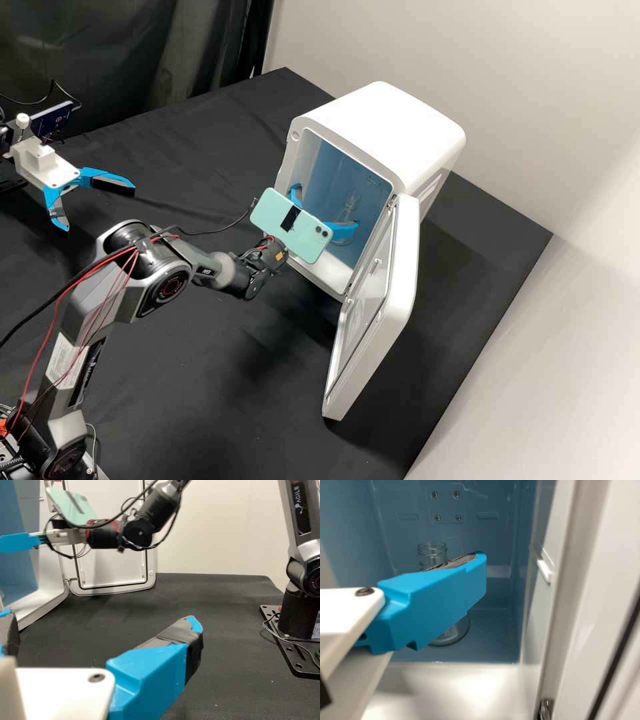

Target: Place the flask in the incubator

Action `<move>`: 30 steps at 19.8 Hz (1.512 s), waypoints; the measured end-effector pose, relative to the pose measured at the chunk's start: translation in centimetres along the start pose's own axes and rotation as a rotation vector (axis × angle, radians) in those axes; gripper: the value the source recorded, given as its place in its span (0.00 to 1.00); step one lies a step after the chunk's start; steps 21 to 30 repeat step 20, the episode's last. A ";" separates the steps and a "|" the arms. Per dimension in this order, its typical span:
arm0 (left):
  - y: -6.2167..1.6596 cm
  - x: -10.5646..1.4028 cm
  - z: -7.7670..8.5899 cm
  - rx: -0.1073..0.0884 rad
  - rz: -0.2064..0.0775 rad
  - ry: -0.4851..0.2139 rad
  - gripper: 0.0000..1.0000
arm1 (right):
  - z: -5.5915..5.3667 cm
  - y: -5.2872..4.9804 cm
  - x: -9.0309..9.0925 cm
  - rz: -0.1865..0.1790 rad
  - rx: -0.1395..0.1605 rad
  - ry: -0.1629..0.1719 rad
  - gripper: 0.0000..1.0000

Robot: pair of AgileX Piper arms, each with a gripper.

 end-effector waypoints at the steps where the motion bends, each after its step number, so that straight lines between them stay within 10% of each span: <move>1: 0.02 0.0 -0.1 0.000 0.001 0.005 1.00 | -0.1 0.1 -0.6 0.011 0.005 0.007 1.00; 8: 0.01 -0.1 -0.2 0.001 0.000 0.007 1.00 | 0.6 -0.4 -5.1 0.038 0.023 0.016 1.00; 14: 1.03 -0.7 -0.1 0.024 0.058 0.026 1.00 | 2.0 0.8 -10.3 0.179 0.082 -0.053 1.00; 19: 2.43 -1.3 -0.5 -0.081 0.140 0.063 1.00 | 1.8 0.6 -14.3 0.175 0.098 -0.089 1.00; 30: 2.45 -1.3 -0.6 -0.083 0.142 0.070 1.00 | 1.8 0.4 -15.1 0.168 0.110 -0.095 1.00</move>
